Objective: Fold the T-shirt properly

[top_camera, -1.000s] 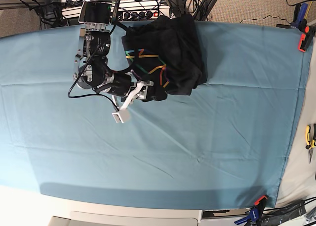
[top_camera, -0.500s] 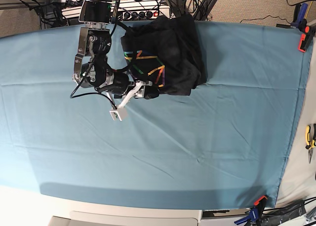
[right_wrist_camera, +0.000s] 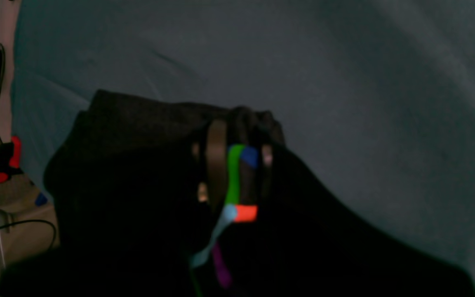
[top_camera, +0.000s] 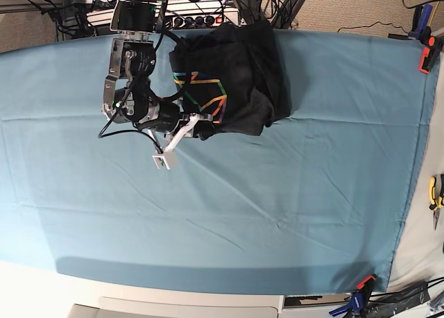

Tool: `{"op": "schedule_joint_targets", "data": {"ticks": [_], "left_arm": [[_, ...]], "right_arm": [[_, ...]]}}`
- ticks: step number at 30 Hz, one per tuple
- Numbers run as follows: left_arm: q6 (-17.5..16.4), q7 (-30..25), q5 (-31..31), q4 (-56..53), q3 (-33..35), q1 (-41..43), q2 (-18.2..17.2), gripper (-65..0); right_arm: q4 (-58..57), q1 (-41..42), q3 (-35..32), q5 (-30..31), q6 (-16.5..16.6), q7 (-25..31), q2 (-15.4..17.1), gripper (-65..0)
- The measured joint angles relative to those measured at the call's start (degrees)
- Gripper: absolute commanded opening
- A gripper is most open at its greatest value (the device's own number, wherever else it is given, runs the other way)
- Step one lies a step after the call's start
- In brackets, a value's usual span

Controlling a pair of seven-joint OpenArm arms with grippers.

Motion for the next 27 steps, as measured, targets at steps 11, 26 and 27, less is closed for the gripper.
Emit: {"op": "schedule_joint_targets", "data": {"ticks": [11, 26, 27], "left_arm": [[-1.62, 4.50, -8.20, 0.07, 0.00, 1.57, -0.13, -39.2], [-10.69, 14.75, -36.79, 0.20, -0.07, 26.16, 2.05, -39.2], [-10.84, 16.04, -36.30, 0.22, -0.07, 27.47, 2.75, -39.2]], "right_arm": [[0.00, 0.00, 0.00, -0.20, 0.50, 0.28, 0.00, -65.0], [0.00, 0.00, 0.00, -0.63, 0.50, 0.44, 0.00, -65.0], [0.00, 0.00, 0.00, -0.63, 0.52, 0.42, 0.00, -65.0]]}}
